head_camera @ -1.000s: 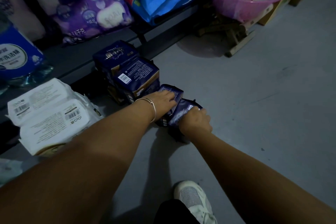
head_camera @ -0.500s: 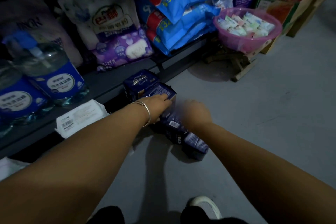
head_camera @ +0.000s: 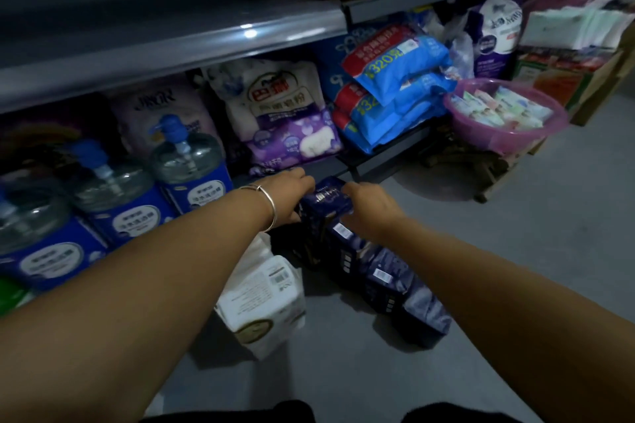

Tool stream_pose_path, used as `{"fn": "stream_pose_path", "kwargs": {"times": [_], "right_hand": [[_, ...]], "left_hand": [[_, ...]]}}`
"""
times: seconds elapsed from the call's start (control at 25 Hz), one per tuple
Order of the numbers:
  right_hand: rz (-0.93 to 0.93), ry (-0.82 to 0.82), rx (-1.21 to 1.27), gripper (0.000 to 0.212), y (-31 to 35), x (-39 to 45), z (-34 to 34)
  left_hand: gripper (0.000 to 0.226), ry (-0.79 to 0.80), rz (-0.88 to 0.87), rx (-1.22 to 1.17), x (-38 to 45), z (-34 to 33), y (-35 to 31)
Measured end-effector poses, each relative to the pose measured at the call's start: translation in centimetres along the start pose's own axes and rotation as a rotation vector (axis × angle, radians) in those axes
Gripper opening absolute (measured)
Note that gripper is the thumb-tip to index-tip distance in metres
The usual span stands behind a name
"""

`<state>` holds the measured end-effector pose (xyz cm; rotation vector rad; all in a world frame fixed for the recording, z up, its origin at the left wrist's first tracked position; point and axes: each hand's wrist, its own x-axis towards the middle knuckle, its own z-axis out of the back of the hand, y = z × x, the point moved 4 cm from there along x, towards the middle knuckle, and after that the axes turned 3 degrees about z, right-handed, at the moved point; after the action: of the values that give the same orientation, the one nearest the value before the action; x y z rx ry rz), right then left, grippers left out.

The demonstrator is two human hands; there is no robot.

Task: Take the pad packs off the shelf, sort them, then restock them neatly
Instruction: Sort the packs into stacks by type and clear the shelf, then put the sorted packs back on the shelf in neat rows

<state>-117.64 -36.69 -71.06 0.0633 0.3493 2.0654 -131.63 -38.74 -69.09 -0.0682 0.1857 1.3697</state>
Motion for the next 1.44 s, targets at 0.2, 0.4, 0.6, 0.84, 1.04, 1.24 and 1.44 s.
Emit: {"fn": "stream_pose_path", "kwargs": {"times": [0.2,0.4,0.6,0.84,1.04,1.24,1.44], "right_hand": [[0.153,0.095,-0.071,0.049,6.1,0.9,-1.9],[0.308,0.161,-0.084,0.043,12.5,-0.6,-3.4],[0.421,0.186,-0.191,0.043,20.3,-3.4,-3.6],[0.547,0.273,-0.265,0.046,33.4,-6.7,-6.7],[0.663,0.277,-0.26,0.051,40.4,-8.6,-9.0],[0.797,0.324,-0.298,0.051,45.9,-10.8,-11.3],[0.927,0.325,-0.281,0.05,55.3,-11.8,-14.9]], "left_hand": [[0.058,0.077,0.123,-0.02,-4.2,-1.4,3.7],[0.055,0.137,0.233,-0.008,-10.8,-2.7,6.0],[0.058,0.142,0.332,-0.054,-19.3,-3.9,10.7],[0.06,0.121,0.451,-0.127,-32.5,-6.2,18.8],[0.059,0.147,0.569,-0.095,-40.9,-7.9,22.2],[0.061,0.222,0.674,-0.126,-47.5,-9.3,24.6],[0.064,0.249,0.824,-0.189,-55.6,-12.2,29.9]]}}
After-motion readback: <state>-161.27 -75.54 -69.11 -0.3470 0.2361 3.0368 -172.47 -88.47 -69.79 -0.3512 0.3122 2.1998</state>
